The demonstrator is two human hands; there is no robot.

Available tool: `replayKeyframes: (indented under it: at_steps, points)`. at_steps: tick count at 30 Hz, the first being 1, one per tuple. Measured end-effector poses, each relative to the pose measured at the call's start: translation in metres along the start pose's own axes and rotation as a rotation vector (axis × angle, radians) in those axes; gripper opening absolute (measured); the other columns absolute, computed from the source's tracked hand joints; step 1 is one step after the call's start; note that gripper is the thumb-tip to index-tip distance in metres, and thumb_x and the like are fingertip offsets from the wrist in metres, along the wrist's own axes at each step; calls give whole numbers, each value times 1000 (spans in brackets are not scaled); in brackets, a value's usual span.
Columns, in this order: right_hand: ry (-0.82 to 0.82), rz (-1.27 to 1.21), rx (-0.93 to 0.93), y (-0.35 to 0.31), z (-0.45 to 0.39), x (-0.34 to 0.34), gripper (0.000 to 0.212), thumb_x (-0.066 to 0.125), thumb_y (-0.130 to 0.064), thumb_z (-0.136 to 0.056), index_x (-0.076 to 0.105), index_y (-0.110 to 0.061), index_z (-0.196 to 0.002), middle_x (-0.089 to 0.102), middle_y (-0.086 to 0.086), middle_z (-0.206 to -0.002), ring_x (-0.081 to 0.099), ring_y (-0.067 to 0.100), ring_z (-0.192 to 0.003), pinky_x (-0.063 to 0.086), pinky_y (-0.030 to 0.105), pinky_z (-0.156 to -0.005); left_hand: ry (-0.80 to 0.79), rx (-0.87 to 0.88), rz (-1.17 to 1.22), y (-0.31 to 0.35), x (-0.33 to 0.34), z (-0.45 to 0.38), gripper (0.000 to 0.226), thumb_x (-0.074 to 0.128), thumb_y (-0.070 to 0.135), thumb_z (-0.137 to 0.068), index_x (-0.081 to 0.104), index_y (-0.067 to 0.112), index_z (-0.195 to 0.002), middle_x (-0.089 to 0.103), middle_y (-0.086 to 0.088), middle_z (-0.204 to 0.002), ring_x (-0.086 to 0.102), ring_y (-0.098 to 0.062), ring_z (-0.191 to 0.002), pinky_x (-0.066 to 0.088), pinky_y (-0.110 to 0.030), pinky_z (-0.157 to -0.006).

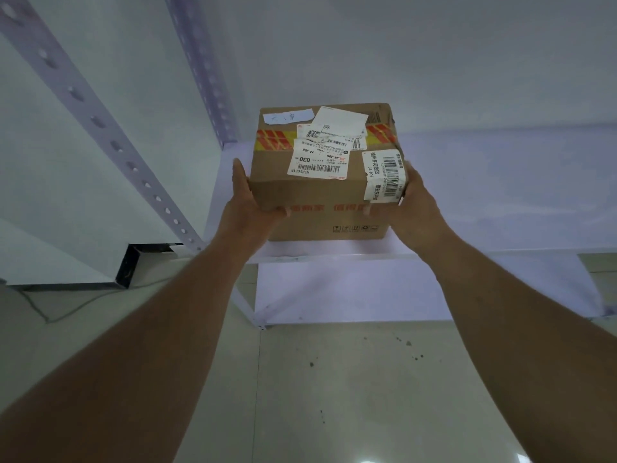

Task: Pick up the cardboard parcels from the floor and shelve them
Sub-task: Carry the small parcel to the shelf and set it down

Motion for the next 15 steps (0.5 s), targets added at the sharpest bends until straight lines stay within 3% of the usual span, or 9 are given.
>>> replayKeyframes:
  at_steps: [2,4,6,8,11,13,15]
  points:
    - [26,38,42,2,10,2,81,75,-7,-71,31,-6,-139,53,2,-132,51,15,-117,45,15,-89,9,-19,74,-9,3,8,104,68,19,-86,-11,20,-153,26,-7,-160,35,-27,-143,33,-41,-110]
    - [47,76,110,9,25,4,98,75,-17,-74,13,-8,-149,30,6,-155,31,20,-140,35,26,-105,19,-40,108,-19,5,21,104,69,21,-85,-9,21,-154,18,-5,-163,28,-25,-146,30,-40,-112]
    - [60,88,171,17,44,8,104,74,-27,-76,4,-9,-151,17,6,-160,21,21,-146,28,36,-113,34,-63,149,-30,7,37,100,69,25,-85,-3,21,-155,18,-4,-163,26,-22,-147,29,-40,-115]
    - [77,91,210,24,68,15,99,70,-33,-78,8,-10,-151,19,6,-160,24,21,-145,28,38,-114,63,-104,220,-41,8,61,91,67,27,-86,8,20,-155,23,-4,-162,29,-21,-146,30,-41,-115]
    - [49,72,206,25,108,36,78,63,-35,-84,24,-12,-148,30,3,-155,35,18,-139,31,27,-101,125,-177,321,-59,4,103,67,61,26,-89,32,9,-147,40,-13,-153,42,-27,-138,35,-35,-108]
    - [-12,61,205,22,132,57,61,59,-33,-87,39,-14,-142,41,0,-147,43,15,-132,30,22,-93,174,-229,351,-70,-5,135,56,57,27,-93,41,9,-144,48,-8,-148,47,-21,-134,34,-15,-95]
    - [-78,67,191,17,152,80,44,57,-32,-88,53,-18,-129,53,-2,-127,50,15,-116,32,23,-91,228,-273,377,-86,-16,165,52,51,29,-96,42,12,-145,47,-3,-148,47,-10,-127,29,4,-78]
Point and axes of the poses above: each hand's wrist, its own z-axis away from the middle knuckle, its own x-axis out of the palm, y = z × x, the point moved 4 cm from there along -z, towards the middle knuckle
